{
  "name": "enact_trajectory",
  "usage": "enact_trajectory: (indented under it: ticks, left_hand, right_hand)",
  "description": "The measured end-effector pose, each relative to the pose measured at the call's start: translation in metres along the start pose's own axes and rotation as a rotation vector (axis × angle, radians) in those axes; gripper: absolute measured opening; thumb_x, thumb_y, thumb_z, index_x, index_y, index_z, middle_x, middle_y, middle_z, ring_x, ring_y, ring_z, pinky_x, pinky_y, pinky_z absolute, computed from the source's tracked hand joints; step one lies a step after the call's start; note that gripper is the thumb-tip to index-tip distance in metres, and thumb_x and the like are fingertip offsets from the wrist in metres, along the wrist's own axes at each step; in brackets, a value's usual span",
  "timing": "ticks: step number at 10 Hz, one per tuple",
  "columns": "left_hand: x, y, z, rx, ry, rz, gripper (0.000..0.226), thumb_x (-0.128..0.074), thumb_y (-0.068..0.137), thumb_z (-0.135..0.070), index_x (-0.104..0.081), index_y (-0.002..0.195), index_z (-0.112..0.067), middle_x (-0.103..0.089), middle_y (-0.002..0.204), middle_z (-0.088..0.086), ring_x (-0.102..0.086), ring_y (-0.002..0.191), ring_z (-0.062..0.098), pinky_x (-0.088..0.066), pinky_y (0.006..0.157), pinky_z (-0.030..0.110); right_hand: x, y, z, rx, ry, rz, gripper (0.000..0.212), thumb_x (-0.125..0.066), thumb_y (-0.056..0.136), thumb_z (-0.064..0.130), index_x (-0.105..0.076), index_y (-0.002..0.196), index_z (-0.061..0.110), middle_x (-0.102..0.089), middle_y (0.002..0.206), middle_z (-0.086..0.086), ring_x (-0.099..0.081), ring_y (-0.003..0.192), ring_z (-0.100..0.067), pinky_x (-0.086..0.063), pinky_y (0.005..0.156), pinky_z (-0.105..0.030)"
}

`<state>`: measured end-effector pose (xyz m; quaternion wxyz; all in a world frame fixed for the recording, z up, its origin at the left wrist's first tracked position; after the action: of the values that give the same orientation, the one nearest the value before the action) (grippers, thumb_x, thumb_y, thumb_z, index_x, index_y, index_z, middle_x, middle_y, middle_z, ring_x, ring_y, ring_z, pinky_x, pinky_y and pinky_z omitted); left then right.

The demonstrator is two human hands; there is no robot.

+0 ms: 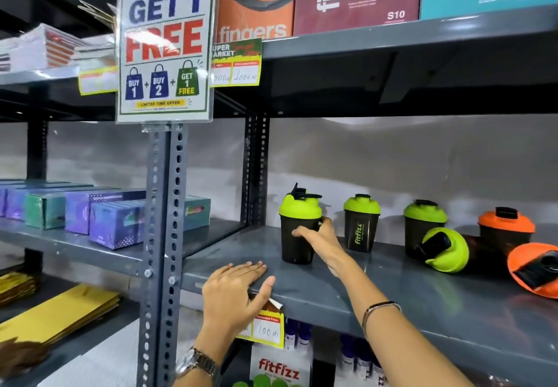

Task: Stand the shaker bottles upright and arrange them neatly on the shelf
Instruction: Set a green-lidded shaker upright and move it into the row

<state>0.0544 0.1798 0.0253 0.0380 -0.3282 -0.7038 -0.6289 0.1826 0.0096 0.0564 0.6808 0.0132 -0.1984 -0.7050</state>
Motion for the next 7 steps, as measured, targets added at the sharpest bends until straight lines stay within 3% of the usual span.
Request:
enact_trajectory:
  ticks: [1,2,3,4,6,7]
  left_hand:
    - [0.0003,-0.0005,-0.0007,-0.001,-0.008,-0.008,0.046,-0.042,0.082,-0.050,-0.079,0.085,-0.022,-0.076,0.087,-0.006,-0.070,0.088,0.010,-0.053,0.084,0.034]
    - [0.0003,-0.0009,-0.0016,-0.008,0.000,-0.015,0.047,-0.042,0.082,-0.050,-0.079,0.086,-0.021,-0.076,0.087,-0.005,-0.070,0.088,0.010,-0.052,0.085,0.034]
    - [0.0006,-0.0009,-0.0017,-0.011,0.001,-0.024,0.047,-0.042,0.082,-0.049,-0.079,0.085,-0.021,-0.076,0.087,-0.005,-0.071,0.088,0.011,-0.052,0.084,0.034]
    - [0.0008,-0.0010,-0.0015,-0.008,-0.007,-0.032,0.046,-0.043,0.082,-0.049,-0.079,0.085,-0.021,-0.076,0.087,-0.005,-0.071,0.088,0.011,-0.053,0.084,0.035]
    - [-0.0004,-0.0010,-0.0007,-0.007,-0.001,-0.037,0.046,-0.043,0.082,-0.049,-0.079,0.086,-0.021,-0.076,0.088,-0.005,-0.070,0.089,0.010,-0.052,0.085,0.034]
    - [0.0000,-0.0013,-0.0006,-0.006,0.013,-0.039,0.046,-0.042,0.082,-0.049,-0.079,0.085,-0.021,-0.076,0.087,-0.005,-0.070,0.088,0.010,-0.052,0.084,0.034]
  right_hand:
    - [0.0003,-0.0005,-0.0011,0.015,-0.008,-0.004,0.092,-0.082,0.066,0.038,-0.029,0.136,0.009,-0.053,0.129,-0.007,-0.052,0.116,-0.023,-0.042,0.096,-0.034]
    - [0.0063,-0.0022,0.0031,0.052,-0.096,-0.081,0.084,-0.083,0.065,0.038,-0.036,0.127,0.009,-0.053,0.130,-0.010,-0.053,0.118,-0.026,-0.045,0.099,-0.039]
    - [0.0032,-0.0018,0.0024,0.039,-0.065,-0.038,0.073,-0.076,0.073,0.031,-0.035,0.129,0.010,-0.054,0.130,-0.010,-0.051,0.105,-0.021,-0.042,0.087,-0.031]
    - [0.0024,-0.0020,0.0025,0.052,-0.101,-0.034,0.082,-0.081,0.068,0.035,-0.034,0.131,0.010,-0.053,0.131,-0.010,-0.052,0.119,-0.026,-0.045,0.097,-0.037]
    - [0.0017,-0.0031,0.0015,0.047,-0.145,-0.032,0.071,-0.076,0.072,0.029,-0.037,0.128,0.010,-0.056,0.128,-0.011,-0.053,0.105,-0.023,-0.045,0.085,-0.032]
    - [0.0005,-0.0046,0.0024,0.060,-0.165,-0.029,0.081,-0.081,0.067,0.031,-0.036,0.130,0.008,-0.053,0.130,-0.012,-0.052,0.119,-0.028,-0.046,0.099,-0.040]
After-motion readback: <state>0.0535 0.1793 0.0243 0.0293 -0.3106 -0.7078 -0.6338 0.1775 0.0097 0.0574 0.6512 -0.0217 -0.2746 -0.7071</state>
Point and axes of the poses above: each hand's wrist, its own y-axis towards the middle knuckle, its own x-axis out of the back of the hand, z = x × y, the point moved 9 cm from there along y, towards the middle knuckle
